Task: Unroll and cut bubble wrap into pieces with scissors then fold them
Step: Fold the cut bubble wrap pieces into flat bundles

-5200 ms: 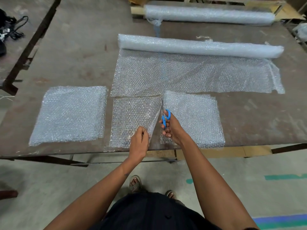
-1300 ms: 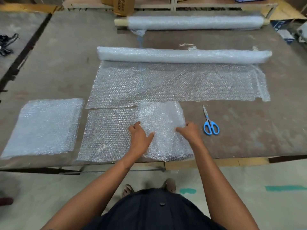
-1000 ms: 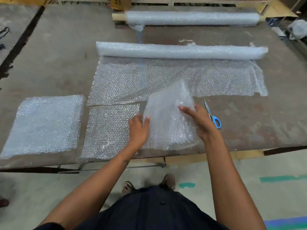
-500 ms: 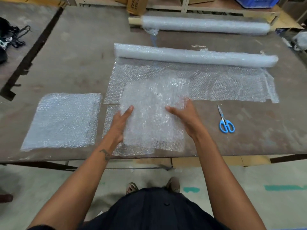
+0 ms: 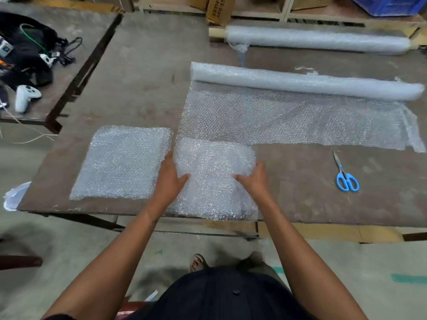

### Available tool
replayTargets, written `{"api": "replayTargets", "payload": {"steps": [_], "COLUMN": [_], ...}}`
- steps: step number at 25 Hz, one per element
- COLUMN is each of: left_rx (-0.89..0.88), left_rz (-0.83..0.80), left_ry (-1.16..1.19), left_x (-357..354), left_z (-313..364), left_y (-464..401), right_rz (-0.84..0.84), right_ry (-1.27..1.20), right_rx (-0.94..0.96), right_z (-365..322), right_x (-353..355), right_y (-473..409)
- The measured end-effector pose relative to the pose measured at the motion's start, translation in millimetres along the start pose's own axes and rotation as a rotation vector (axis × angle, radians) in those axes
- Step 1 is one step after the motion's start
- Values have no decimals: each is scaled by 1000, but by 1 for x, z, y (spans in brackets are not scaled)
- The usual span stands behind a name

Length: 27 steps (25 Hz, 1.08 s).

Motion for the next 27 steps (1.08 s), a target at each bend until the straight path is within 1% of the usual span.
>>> {"api": "replayTargets", "payload": {"steps": [2, 5, 8, 11, 12, 13, 14, 16, 18, 20, 21, 24, 27], "left_rx": [23, 52, 175, 357, 397, 420, 420, 350, 278, 240, 245, 264, 267], "left_rz": [9, 1, -1, -30, -48, -75, -97, -129, -179, -209, -194, -45, 89], "left_ry": [-68, -106, -30, 83, 113, 138, 167, 272, 420, 471, 450, 386, 314], "left_x": [0, -1, -1, 1, 1, 1, 3, 5, 8, 12, 15, 33, 64], "left_z": [-5, -3, -3, -1, 0, 1, 2, 0, -1, -3, -8, -24, -32], "left_y": [2, 0, -8, -19, -22, -24, -26, -30, -30, -29, -29, -28, -32], "right_rz": [34, 31, -3, -49, -65, -93, -121, -162, -179, -197, -222, -357, -328], "right_ry": [-40, 20, 68, 223, 278, 278, 262, 186, 42, -133, -209, -377, -369], "right_rx": [-1, -2, -16, -18, -9, -7, -2, -13, -19, -16, -29, -71, -20], "right_z": [1, 3, 5, 0, -1, -4, -8, -10, -15, -22, -23, -33, -53], "right_x": [1, 2, 1, -3, -4, -5, -5, -6, -8, -11, -15, -38, -63], "right_y": [-4, -8, -13, -19, -23, -24, -22, -27, -26, -25, -26, -22, -19]}}
Point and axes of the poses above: each hand's wrist, its own y-axis away from the middle knuckle, its own x-axis out of the back of the hand, z = x × y, the point moved 5 cm from there along -y, towards the middle knuckle, and after that the axes turned 2 degrees about -x, right-handed, at the moved point
